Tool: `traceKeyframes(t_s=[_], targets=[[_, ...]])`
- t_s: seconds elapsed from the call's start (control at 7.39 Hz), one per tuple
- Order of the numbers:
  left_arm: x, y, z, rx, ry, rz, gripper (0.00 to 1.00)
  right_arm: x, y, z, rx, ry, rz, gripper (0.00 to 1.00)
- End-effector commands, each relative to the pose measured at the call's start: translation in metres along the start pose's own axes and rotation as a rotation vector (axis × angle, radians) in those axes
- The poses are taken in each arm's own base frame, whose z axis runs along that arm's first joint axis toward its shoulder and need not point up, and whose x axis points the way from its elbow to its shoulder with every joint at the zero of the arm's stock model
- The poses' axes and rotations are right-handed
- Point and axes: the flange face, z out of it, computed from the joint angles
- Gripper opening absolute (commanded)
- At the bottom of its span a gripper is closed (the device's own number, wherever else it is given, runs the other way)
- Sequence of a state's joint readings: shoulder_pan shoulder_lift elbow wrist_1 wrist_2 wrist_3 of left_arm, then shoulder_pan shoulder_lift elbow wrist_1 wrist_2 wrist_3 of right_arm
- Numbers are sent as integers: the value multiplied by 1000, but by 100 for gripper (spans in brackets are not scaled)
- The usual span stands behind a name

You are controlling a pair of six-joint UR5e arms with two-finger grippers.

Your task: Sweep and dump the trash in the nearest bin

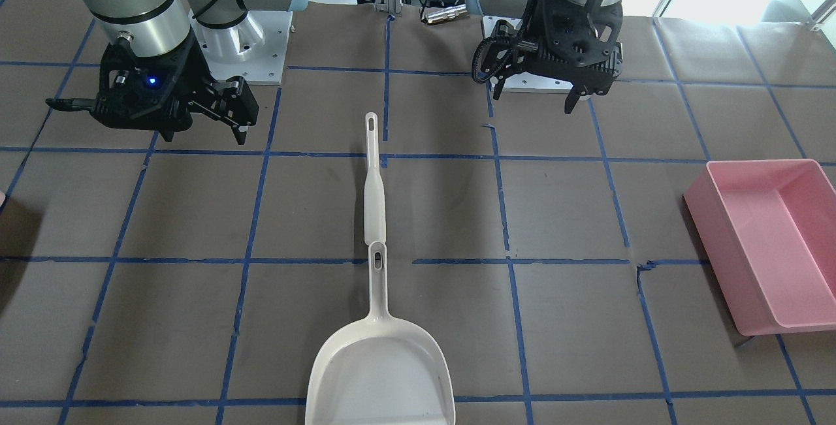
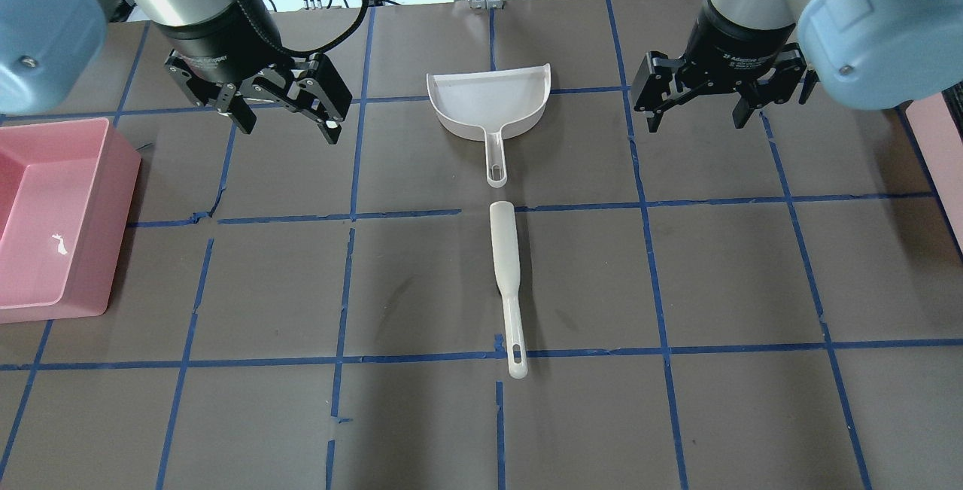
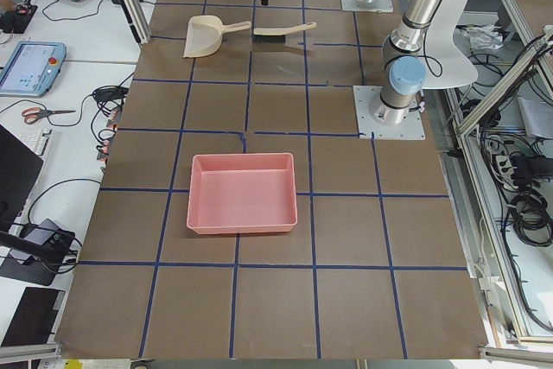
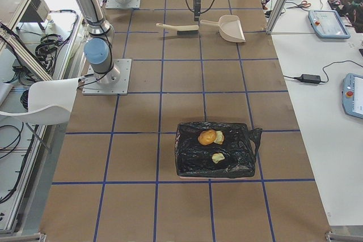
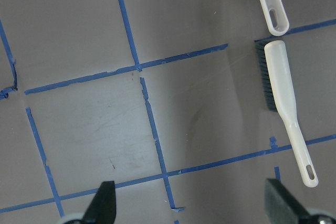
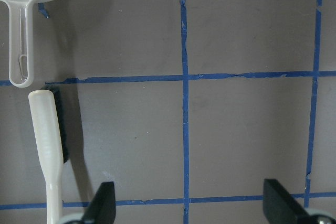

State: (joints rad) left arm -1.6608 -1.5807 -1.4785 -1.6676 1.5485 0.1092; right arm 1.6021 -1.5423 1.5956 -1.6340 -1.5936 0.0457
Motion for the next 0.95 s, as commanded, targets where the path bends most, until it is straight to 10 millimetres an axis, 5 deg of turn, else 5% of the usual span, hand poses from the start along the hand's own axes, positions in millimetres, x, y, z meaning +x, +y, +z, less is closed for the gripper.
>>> traceKeyframes(t_s=[0.0,0.81], targets=[[-2,0,-1,4,0,-6,100,7,-2,0,-1,2,7,100],[-3,4,-6,11,-2,-33,100,2,1,-1,0,-12,4,100]])
